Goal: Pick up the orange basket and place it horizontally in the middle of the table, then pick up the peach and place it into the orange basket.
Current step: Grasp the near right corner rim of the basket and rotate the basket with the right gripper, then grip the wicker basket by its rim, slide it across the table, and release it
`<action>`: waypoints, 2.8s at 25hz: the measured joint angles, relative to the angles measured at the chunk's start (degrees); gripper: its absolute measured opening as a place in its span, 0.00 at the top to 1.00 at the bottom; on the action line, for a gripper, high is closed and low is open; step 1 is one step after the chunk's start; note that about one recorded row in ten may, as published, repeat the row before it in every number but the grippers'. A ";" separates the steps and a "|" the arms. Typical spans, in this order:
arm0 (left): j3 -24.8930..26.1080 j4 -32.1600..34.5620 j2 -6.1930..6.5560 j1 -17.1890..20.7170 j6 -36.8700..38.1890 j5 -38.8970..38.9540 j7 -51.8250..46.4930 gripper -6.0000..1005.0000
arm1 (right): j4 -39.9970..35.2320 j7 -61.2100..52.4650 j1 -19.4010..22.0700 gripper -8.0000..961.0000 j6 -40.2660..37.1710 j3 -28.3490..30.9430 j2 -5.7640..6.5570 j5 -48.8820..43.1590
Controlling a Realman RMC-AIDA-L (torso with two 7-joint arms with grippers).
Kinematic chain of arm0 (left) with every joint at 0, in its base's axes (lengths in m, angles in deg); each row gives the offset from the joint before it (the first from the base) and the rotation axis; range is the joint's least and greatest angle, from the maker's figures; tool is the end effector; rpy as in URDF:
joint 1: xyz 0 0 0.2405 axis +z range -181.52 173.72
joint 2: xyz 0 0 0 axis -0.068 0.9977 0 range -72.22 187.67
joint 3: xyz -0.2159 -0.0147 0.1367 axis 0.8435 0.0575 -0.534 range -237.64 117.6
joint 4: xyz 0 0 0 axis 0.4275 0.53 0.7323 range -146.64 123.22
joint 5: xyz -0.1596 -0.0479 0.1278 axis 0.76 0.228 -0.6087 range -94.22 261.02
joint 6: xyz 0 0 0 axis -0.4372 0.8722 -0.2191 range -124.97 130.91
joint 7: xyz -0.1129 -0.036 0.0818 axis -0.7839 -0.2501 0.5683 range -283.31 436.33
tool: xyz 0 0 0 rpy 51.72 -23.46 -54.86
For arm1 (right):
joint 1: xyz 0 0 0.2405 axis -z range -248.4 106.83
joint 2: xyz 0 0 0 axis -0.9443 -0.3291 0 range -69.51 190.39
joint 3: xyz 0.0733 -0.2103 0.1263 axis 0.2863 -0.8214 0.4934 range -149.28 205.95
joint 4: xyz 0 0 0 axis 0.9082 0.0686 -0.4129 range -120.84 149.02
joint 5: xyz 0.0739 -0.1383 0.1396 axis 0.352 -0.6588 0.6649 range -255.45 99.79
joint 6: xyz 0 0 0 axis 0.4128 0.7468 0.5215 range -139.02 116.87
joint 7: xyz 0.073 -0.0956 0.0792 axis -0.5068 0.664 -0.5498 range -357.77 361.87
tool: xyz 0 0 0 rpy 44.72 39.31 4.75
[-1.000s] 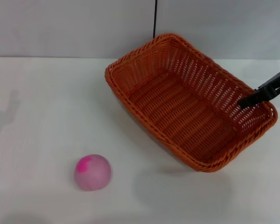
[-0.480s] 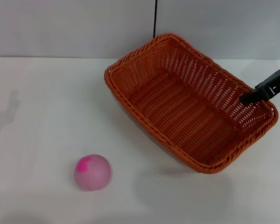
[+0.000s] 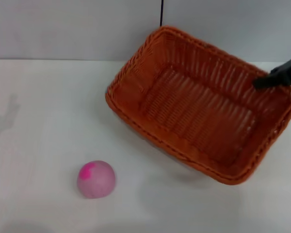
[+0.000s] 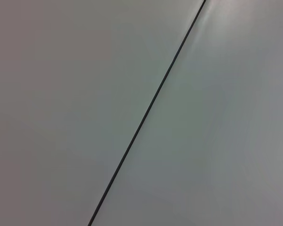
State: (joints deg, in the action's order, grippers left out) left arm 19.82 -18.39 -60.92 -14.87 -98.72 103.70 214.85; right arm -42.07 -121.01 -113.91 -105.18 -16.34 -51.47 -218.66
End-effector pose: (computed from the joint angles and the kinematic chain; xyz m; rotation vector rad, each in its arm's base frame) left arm -0.3418 0.2278 0.0578 -1.2730 -0.5549 -1.3607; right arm 0.2200 0.3944 0.0783 -2.6607 1.0357 -0.0302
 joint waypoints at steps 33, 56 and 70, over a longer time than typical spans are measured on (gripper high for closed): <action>-0.04 0.00 -0.08 0.00 0.00 -0.06 0.00 0.23 | -3.78 14.59 1.07 0.82 -24.18 -2.83 2.60 7.48; -0.04 -0.02 -0.19 -0.31 0.54 -0.44 -0.29 0.24 | 10.20 16.94 -5.17 0.83 -6.81 -10.15 -0.44 6.02; -0.04 0.01 -0.09 0.07 0.58 -0.44 -2.01 0.25 | 12.24 16.50 -6.94 0.82 -4.19 -11.27 -1.71 5.87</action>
State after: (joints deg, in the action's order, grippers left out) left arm 19.78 -18.39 -61.01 -14.80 -98.14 103.26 212.84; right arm -29.83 -104.51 -120.85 -109.37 -27.61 -53.18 -212.79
